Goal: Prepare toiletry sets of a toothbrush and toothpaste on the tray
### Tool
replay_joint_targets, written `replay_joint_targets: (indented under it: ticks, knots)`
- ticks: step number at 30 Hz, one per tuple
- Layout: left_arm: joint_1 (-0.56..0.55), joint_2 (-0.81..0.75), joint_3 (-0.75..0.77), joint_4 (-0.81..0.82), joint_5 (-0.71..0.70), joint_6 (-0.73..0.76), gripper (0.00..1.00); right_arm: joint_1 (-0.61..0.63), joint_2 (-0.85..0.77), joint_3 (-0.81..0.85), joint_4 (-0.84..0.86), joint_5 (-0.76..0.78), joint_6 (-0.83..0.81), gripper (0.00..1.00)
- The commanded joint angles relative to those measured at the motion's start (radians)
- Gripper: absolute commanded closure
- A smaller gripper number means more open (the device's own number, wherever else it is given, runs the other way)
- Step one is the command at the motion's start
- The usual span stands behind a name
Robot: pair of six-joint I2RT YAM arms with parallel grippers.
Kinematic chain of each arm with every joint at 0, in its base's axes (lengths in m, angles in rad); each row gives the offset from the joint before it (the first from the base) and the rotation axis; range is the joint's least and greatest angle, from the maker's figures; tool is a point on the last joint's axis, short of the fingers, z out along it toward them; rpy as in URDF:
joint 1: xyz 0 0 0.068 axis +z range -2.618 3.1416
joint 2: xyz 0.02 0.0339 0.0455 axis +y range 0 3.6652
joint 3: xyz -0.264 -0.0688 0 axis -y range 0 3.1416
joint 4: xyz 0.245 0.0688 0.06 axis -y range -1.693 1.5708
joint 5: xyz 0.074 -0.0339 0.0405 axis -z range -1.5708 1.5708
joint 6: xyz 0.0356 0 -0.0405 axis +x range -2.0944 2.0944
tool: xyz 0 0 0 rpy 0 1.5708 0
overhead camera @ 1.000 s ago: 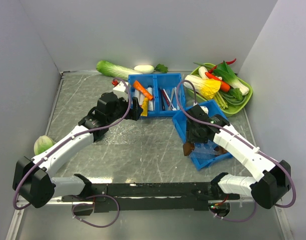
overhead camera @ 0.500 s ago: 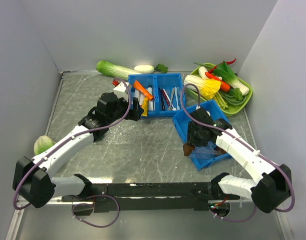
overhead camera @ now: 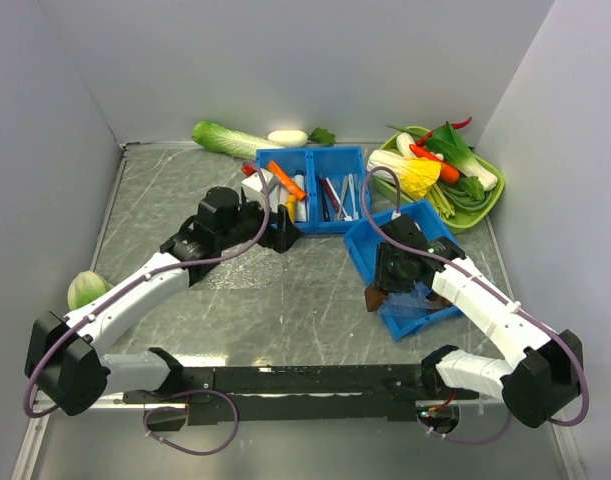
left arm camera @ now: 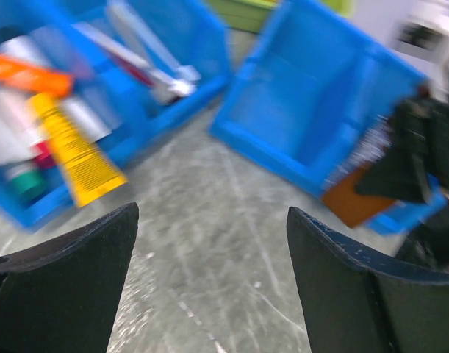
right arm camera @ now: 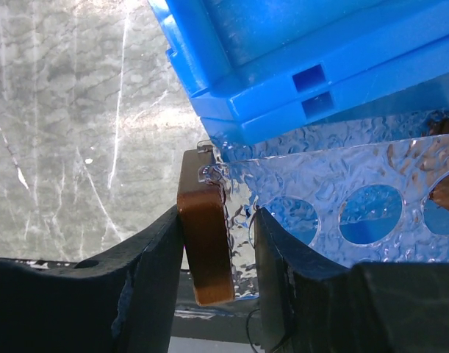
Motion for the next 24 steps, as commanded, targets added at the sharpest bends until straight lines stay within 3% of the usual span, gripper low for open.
replay_joint_targets:
  ticks: [1, 5, 8, 17, 19, 24]
  knots:
    - [-0.037, -0.003, -0.008, 0.113, 0.210, 0.055, 0.14, -0.006, -0.059, 0.070, -0.008, 0.005, -0.004, 0.96]
    - [-0.099, 0.016, -0.031, 0.199, 0.408, 0.075, 0.14, -0.006, -0.095, 0.092, -0.015, -0.003, -0.007, 1.00]
    - [-0.181, 0.043, -0.034, 0.222, 0.440, 0.125, 0.15, -0.006, -0.118, 0.104, -0.017, -0.014, -0.015, 1.00]
    - [-0.384, 0.112, 0.001, 0.209, 0.286, 0.313, 0.09, -0.006, -0.204, 0.127, -0.003, -0.112, -0.029, 1.00]
    - [-0.415, 0.129, 0.015, 0.218, 0.199, 0.345, 0.08, -0.008, -0.218, 0.122, 0.003, -0.148, -0.035, 1.00]
    - [-0.464, 0.197, 0.066, 0.209, 0.149, 0.392, 0.05, -0.006, -0.252, 0.119, -0.001, -0.173, -0.042, 1.00]
